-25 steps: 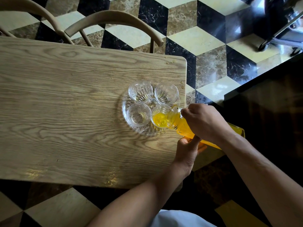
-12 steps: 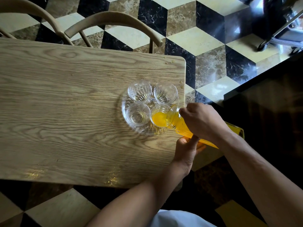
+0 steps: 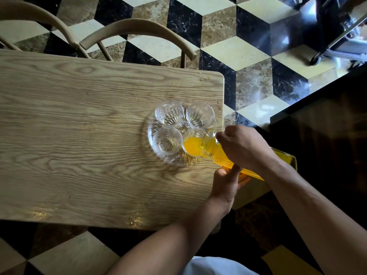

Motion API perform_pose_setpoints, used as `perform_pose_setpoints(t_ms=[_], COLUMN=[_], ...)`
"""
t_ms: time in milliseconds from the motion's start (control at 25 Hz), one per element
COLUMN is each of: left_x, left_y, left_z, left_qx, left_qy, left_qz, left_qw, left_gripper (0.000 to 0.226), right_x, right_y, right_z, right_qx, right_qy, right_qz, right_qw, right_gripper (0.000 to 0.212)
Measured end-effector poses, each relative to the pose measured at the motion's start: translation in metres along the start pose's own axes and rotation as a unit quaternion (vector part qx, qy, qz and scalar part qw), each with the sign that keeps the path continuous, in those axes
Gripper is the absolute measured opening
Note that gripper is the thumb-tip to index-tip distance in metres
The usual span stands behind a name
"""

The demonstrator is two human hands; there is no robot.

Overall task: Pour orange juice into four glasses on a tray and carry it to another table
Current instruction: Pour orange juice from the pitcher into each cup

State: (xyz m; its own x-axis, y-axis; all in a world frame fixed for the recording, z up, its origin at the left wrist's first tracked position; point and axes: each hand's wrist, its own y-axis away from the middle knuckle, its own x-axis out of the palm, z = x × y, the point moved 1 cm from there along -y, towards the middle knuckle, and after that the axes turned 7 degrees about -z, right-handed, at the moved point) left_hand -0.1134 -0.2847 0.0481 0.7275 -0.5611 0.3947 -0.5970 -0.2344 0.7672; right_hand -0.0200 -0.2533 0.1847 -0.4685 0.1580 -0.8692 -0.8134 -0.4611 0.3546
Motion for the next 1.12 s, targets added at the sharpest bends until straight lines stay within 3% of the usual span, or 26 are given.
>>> perform_pose_setpoints(t_ms=[960,1120], left_x=[-0.015,-0.02], left_y=[-0.007,-0.013], left_z=[-0.004,-0.011], left_qx=[-0.003,0.021], left_qy=[-0.006,-0.06], left_qz=[0.033,0.008], left_qw=[0.999,0.998], left_gripper=[0.093,0.096], right_x=[-0.006,-0.008], right_y=[0.006,0.006], right_z=[0.015,0.008], right_qx=[-0.019,0.056], right_qy=[0.015,-0.095], right_qz=[0.012,-0.021], right_qw=[1.0,0.994], right_gripper=[0.034,0.041])
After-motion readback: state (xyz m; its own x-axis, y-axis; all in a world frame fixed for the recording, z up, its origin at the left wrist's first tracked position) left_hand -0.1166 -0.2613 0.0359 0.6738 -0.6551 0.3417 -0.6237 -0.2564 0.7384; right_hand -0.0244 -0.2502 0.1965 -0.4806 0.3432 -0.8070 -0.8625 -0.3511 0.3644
